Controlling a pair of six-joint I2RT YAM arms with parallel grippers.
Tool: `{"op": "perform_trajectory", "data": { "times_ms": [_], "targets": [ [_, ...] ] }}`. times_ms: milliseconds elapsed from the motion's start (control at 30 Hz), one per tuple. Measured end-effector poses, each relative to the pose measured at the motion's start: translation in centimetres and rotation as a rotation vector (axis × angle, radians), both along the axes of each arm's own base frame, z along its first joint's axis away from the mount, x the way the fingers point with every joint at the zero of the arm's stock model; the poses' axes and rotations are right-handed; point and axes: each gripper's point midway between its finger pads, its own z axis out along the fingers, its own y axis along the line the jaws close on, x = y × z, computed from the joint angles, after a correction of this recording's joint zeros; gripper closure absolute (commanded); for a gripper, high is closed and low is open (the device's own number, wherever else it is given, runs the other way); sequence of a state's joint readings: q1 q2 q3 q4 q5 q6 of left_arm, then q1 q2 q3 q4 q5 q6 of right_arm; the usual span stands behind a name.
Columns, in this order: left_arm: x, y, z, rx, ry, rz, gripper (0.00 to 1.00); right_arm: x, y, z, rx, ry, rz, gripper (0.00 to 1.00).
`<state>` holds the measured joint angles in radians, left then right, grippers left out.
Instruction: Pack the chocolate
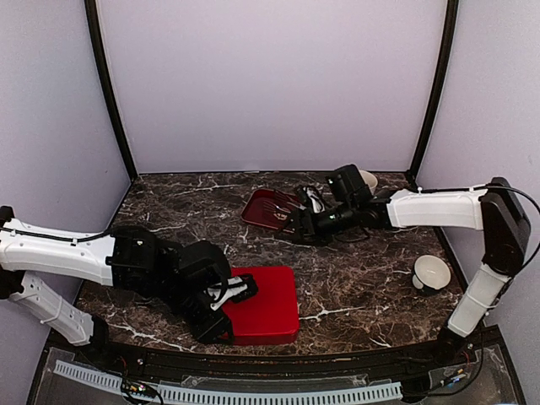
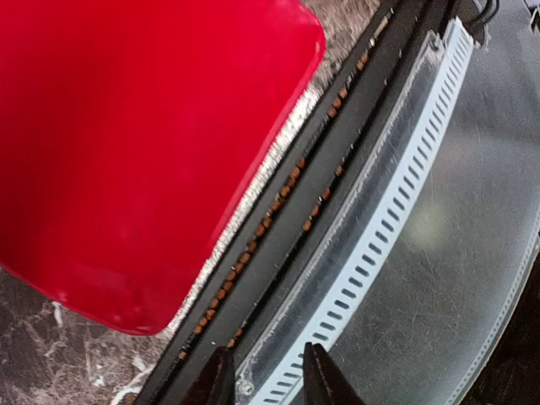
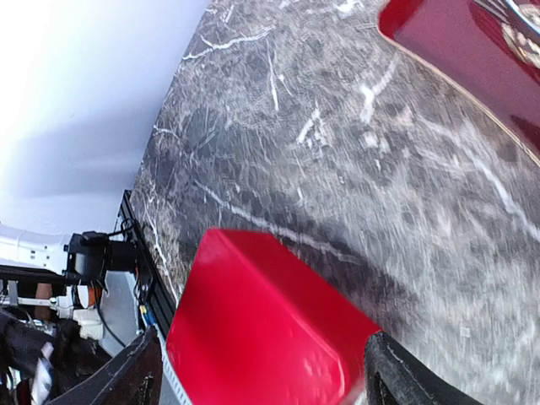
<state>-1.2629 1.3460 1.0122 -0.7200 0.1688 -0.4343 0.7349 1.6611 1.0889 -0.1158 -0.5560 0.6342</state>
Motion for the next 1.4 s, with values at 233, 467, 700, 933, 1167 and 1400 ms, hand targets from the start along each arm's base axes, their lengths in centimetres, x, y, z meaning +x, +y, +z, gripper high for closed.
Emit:
{"op": "perform_trajectory", "data": {
  "times_ms": [233, 467, 700, 933, 1167, 1400],
  "targets": [
    [-3.8, 2.1, -4.9, 0.059, 0.137, 0.017, 0.73, 1.3, 4.1, -3.0, -0.031, 0.017, 0.131, 0.20],
    [-2.7, 4.0, -8.4, 0.098, 0.159, 0.213, 0.73, -1.1, 4.3, -7.8, -0.081, 0.124, 0.218, 0.35],
    [2.7, 5.5, -7.7, 0.004, 0.144, 0.475, 0.72, -4.4, 0.9, -9.1, -0.084, 0.176, 0.207, 0.37],
    [8.2, 6.7, -8.4, -0.037, 0.127, 0.640, 0.72, -10.4, -0.6, -8.8, -0.048, 0.267, 0.214, 0.34],
    [12.5, 6.1, -10.0, 0.050, 0.088, 0.645, 0.72, -16.1, 0.6, -9.6, -0.068, 0.362, 0.264, 0.32],
    [14.6, 4.4, -7.7, -0.002, 0.034, 0.598, 0.65, -16.3, -0.8, -8.1, -0.093, 0.341, 0.229, 0.31]
  ]
}}
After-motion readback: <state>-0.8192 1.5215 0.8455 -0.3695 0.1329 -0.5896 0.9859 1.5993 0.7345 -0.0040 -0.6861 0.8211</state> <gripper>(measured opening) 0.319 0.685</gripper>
